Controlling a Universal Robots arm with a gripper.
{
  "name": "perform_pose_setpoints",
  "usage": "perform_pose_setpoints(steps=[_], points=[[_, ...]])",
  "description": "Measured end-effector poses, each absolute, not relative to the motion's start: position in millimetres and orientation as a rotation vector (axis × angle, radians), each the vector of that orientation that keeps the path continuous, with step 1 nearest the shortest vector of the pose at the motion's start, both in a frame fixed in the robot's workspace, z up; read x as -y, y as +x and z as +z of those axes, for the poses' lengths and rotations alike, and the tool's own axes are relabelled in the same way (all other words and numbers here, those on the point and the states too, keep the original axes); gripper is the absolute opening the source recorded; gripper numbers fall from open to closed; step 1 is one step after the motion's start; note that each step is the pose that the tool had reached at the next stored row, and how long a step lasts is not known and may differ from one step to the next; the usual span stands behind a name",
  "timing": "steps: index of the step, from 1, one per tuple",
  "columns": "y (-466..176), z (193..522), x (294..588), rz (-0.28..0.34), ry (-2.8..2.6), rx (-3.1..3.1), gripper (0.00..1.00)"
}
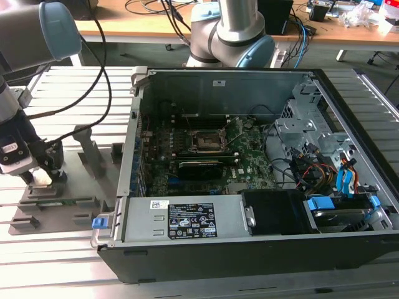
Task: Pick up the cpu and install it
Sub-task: 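Pick up the cpu and move it towards the insertion slot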
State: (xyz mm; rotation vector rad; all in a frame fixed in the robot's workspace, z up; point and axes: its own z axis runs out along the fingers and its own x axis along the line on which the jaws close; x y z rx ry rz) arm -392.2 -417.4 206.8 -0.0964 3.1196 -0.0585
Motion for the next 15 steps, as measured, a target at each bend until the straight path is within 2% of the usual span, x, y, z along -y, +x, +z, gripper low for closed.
perform_pose_setpoints(steps=[15], points=[[-392.2,243.1,417.4,-0.059,-0.096,-3.12,0.55]])
